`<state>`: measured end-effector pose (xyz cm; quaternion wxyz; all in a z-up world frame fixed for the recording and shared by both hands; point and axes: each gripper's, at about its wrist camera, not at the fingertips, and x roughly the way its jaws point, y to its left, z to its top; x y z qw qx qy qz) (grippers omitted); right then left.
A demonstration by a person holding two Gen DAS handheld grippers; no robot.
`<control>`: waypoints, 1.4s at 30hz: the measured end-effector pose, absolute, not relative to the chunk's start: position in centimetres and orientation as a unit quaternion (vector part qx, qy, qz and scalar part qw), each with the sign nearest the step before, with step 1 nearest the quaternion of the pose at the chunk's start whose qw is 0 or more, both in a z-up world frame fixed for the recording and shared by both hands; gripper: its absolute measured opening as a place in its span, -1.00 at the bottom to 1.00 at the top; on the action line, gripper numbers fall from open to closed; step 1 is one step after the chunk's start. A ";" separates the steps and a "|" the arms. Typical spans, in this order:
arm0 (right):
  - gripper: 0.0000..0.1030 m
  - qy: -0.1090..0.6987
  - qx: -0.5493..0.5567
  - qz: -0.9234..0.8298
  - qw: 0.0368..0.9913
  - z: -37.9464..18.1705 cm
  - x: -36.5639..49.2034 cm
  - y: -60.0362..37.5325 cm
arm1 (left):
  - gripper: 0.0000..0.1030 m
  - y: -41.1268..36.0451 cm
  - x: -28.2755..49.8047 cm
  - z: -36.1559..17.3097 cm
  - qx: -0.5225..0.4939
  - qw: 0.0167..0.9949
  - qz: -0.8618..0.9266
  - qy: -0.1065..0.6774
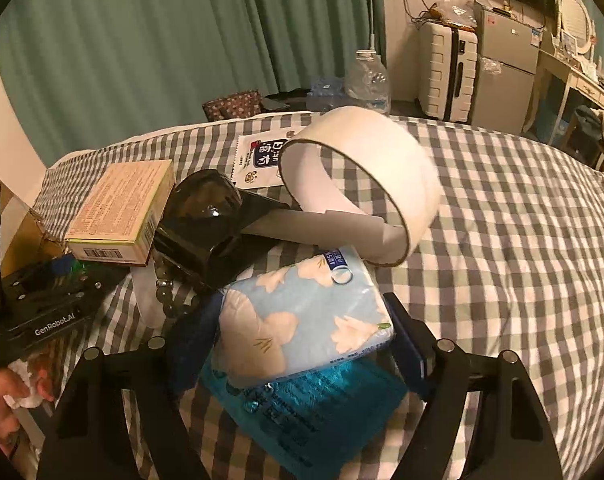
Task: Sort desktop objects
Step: 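Grasp the green snack packet with the left gripper while the right grasps the blue floral tissue pack, then carry the green packet and tissue pack into the cardboard box and release both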
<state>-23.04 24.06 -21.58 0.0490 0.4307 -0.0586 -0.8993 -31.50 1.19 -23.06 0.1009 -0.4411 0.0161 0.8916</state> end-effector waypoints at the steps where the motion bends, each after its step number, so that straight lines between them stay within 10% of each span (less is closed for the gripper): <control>1: 0.51 -0.060 0.428 -0.900 0.048 -21.4 -22.8 24.0 | -0.01 0.9 -31.2 -22.9 -0.443 0.102 0.891 0.013; 42: 0.51 -0.021 0.318 -0.941 0.110 -2.1 -5.2 15.8 | -0.13 -4.0 -14.4 -2.3 -0.342 0.109 0.933 -0.035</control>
